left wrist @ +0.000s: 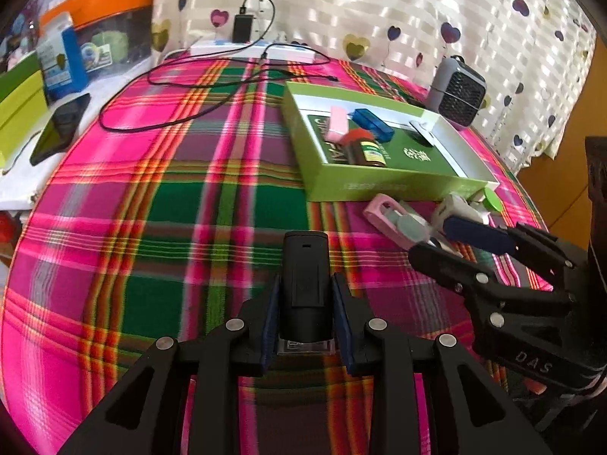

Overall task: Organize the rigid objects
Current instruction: 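Lift the black device with the left tool while the right tool grasps the pink-and-white clip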

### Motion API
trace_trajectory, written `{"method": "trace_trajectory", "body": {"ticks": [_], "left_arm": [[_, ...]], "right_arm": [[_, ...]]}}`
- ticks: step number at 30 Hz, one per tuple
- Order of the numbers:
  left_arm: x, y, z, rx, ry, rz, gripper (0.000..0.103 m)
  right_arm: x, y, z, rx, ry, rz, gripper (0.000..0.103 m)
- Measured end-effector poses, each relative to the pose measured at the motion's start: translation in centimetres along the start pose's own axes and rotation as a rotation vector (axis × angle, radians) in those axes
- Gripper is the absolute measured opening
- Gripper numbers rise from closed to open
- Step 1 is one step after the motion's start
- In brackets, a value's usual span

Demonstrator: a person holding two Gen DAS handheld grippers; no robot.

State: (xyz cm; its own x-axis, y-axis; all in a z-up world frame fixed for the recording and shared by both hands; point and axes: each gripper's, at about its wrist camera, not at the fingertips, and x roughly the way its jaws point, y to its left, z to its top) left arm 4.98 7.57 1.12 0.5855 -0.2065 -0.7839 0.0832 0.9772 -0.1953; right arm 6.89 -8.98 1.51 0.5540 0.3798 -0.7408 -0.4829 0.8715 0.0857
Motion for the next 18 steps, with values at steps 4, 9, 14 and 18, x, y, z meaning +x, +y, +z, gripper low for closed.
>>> {"method": "trace_trajectory", "body": {"ticks": [4,9,14,18], "left_arm": [[0.0,0.7,0.2,-0.006,-0.006,0.008,0.026],[0.1,0.9,0.3,-0.005,-0.011,0.005,0.026],[0.2,1.0,0.3,-0.004,-0.016,-0.001,0.026],[0.2,1.1,0.4,0.000,-0.018,0.001,0.026]], "right_arm": [[0.7,0.6,0.8,-0.023,0.000,0.011,0.050],[1.8,1.4,1.4,-0.059,0.015,0.005,0.050],[2.6,1.6,1.7,-0.062,0.020,0.008,0.050],[2.8,1.7,1.8,-0.066,0.014,0.005,0.044]]}}
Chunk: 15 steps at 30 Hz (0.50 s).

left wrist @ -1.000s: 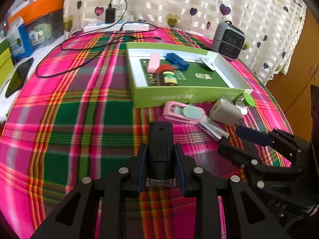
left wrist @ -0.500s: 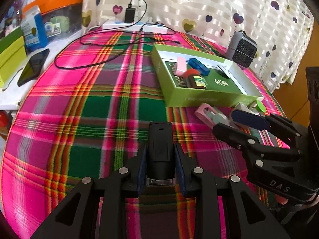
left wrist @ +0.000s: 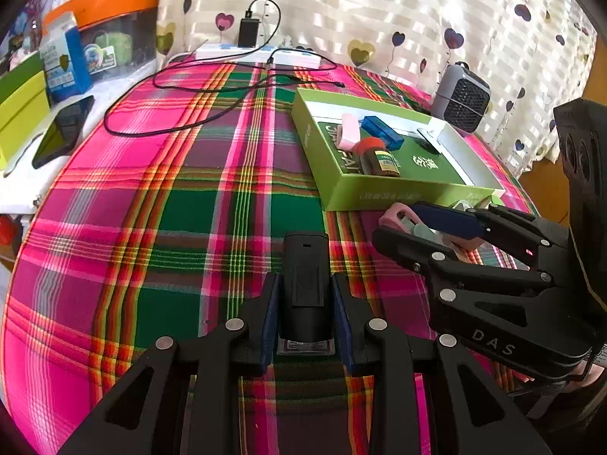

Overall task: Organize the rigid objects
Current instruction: 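Lift the black device with the left tool while the right tool grasps the pink-and-white clip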

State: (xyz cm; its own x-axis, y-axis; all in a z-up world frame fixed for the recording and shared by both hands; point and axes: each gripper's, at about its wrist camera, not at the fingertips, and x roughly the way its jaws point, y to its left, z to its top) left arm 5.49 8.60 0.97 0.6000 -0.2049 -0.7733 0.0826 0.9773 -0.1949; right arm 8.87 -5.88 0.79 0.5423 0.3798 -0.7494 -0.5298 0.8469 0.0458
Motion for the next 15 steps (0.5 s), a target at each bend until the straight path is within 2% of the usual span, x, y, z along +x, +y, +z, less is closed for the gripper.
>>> {"method": "trace_trajectory", "body": {"ticks": [3,7,15], "left_arm": [[-0.01,0.01,0.05,-0.002,-0.001,-0.002,0.026],[-0.01,0.00,0.05,-0.001,-0.001,0.000,0.026],[-0.02,0.00,0.07,-0.001,-0.001,0.000,0.026]], "right_arm": [[0.05,0.16,-0.01,-0.012,-0.003,-0.008,0.043],[0.25,0.61,-0.17,-0.032,0.005,-0.012,0.031],[0.31,0.15,-0.36,0.003,0.007,0.000,0.024]]}}
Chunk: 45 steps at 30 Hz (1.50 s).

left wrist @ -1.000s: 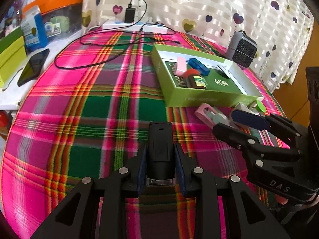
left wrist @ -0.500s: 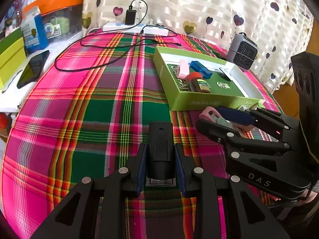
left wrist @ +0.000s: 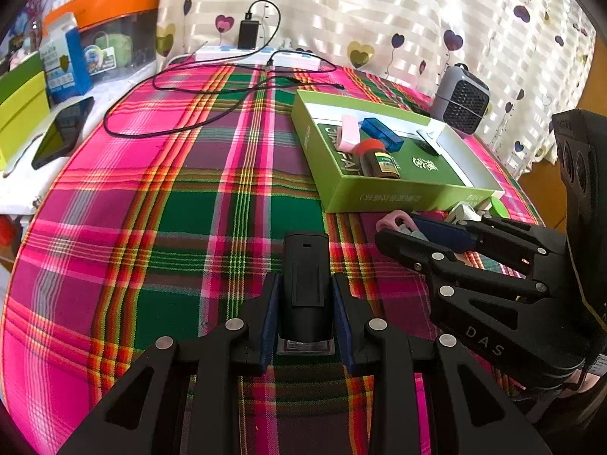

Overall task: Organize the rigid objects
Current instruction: 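Lift the black device with the left tool while the right tool grasps the pink-and-white clip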

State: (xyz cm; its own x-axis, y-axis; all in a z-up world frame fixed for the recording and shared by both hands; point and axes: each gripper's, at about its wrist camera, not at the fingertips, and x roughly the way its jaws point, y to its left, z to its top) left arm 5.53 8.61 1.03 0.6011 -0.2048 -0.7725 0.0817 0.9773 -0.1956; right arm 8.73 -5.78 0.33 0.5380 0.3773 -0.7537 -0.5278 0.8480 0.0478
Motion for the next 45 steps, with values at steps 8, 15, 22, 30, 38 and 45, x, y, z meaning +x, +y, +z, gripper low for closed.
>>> {"method": "trace_trajectory", "body": {"ticks": [8,15,22,30,38,45], "left_arm": [[-0.01,0.01,-0.01,0.000,-0.001,0.000,0.026],[-0.01,0.02,0.00,0.002,-0.001,0.003,0.026],[-0.08,-0.08,0.15,0.013,-0.003,0.014,0.026],[0.01,-0.34,0.11,0.021,-0.005,0.022,0.026],[0.01,-0.41,0.14,0.023,-0.005,0.025,0.026],[0.11,-0.43,0.15,0.027,-0.002,0.036,0.026]], "right_arm": [[0.42,-0.46,-0.03,0.033,0.018,0.018,0.024],[0.38,-0.54,-0.12,0.046,0.017,0.026,0.018],[0.36,-0.67,-0.22,0.062,0.016,0.041,0.018],[0.35,-0.74,-0.22,0.067,0.016,0.044,0.018],[0.32,-0.85,-0.24,0.073,0.015,0.049,0.018],[0.17,-0.96,-0.36,0.085,0.014,0.060,0.018]]}}
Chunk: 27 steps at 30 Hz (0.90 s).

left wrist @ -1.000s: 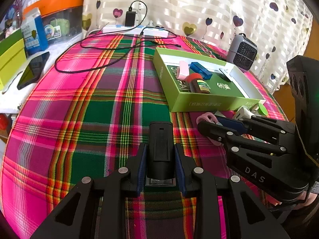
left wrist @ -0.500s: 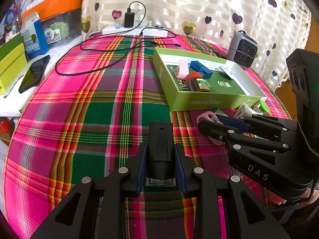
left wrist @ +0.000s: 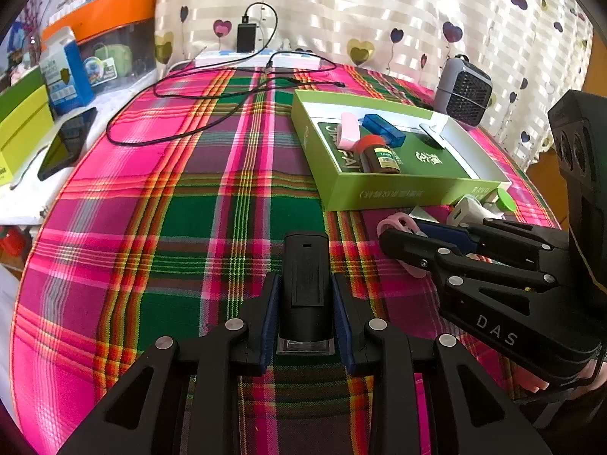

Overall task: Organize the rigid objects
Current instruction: 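Lift the black device with the left tool while the right tool grasps the pink-and-white clip, then carry the black device and pink clip toward the green box with both tools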

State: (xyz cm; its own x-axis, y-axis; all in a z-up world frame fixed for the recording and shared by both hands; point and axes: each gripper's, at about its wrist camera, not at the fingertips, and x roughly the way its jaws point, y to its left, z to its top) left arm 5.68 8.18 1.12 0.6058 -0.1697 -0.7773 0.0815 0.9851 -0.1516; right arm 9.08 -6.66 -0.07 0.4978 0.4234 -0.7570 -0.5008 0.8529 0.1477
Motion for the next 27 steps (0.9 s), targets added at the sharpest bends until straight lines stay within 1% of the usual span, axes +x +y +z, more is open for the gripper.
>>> {"method": "trace_trajectory", "body": {"ticks": [11,17,27], "left_arm": [[0.1,0.0,0.2,0.015,0.006,0.016,0.026],[-0.5,-0.8,0.3,0.028,-0.004,0.021,0.026],[-1.6,-1.9,0.8,0.050,-0.025,0.033,0.026]], "right_arm": [[-0.5,-0.4,-0.1,0.029,-0.005,0.032,0.018],[-1.2,-0.4,0.0,0.035,-0.019,0.045,0.018],[-2.2,-0.7,0.3,0.043,-0.032,0.037,0.018]]}}
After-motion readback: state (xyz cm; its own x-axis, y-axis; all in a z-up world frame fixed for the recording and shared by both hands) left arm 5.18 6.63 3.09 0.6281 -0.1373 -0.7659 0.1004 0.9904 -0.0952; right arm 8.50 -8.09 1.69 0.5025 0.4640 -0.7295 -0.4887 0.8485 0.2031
